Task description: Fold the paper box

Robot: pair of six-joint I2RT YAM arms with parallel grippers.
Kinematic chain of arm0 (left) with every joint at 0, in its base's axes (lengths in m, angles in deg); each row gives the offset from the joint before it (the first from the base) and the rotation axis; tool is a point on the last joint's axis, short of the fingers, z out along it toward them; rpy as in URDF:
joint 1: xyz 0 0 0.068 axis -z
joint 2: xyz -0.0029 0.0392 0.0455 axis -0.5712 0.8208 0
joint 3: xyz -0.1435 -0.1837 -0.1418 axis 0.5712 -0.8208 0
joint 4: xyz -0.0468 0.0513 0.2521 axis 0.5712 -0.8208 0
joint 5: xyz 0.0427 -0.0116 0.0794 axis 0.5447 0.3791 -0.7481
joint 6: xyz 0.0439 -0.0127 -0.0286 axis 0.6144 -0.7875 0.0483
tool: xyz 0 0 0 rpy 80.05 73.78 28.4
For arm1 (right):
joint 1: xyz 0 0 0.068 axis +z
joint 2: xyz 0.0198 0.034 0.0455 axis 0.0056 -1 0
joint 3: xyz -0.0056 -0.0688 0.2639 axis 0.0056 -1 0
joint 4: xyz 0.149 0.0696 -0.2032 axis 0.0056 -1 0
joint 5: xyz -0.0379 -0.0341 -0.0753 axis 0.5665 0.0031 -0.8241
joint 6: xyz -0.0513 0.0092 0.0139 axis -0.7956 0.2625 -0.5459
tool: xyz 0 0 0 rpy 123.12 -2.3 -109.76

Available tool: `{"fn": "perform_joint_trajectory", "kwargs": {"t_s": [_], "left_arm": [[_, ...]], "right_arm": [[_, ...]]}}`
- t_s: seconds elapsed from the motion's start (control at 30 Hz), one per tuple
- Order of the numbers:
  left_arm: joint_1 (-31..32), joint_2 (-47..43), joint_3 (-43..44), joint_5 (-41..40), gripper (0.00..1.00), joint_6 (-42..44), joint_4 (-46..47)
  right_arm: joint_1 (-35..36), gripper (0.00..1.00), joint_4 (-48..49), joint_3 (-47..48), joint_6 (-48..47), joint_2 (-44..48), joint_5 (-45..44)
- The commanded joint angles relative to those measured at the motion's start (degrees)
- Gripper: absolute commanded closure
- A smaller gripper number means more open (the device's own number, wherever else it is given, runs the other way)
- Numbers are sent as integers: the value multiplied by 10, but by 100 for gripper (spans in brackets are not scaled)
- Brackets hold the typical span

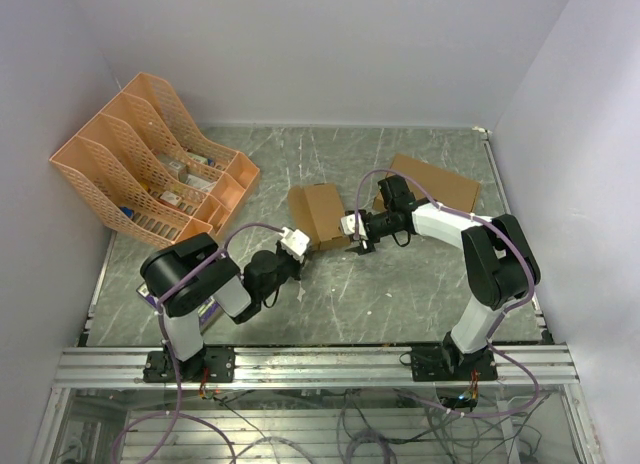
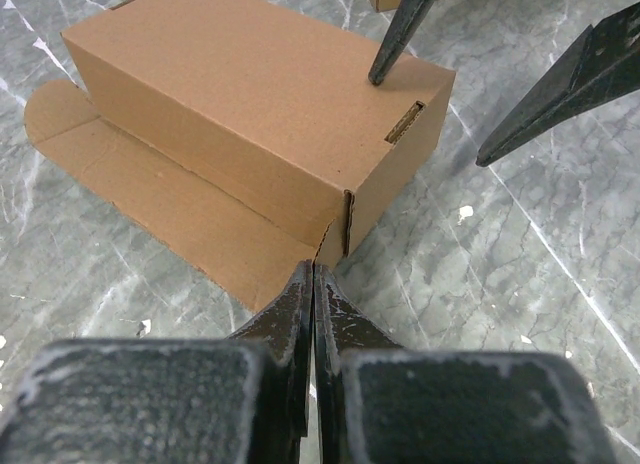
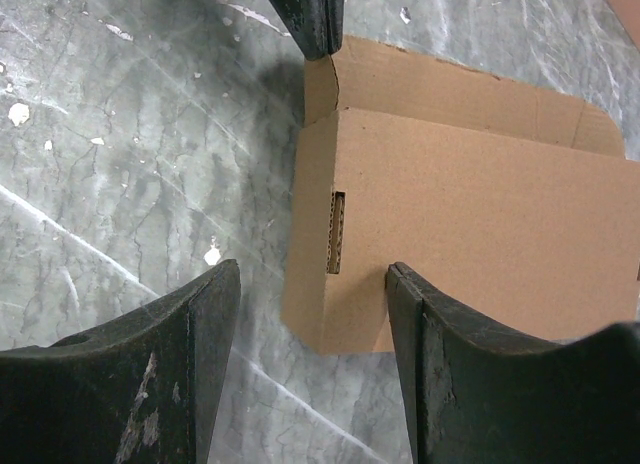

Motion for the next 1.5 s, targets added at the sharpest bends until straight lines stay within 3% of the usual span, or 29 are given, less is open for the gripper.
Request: {"fn": "perform_joint_trajectory", "kwargs": {"t_s": [0.0,0.53,0.77,1.47], "left_arm": [[-5,-16,10,5,93,23,17],[-21,-7,-4,82,93,52,30],[-24,-5,-9,74,93,48,31],[-33,-51,61,92,93,84,-117]], "right_arm": [[1,41,-32,-1,20,-25,-19],[3,41,-34,13,27,-33,-25],[4,42,-36,16,26,-34,-26],[12,42,-38,17,25,-35,-31]]}}
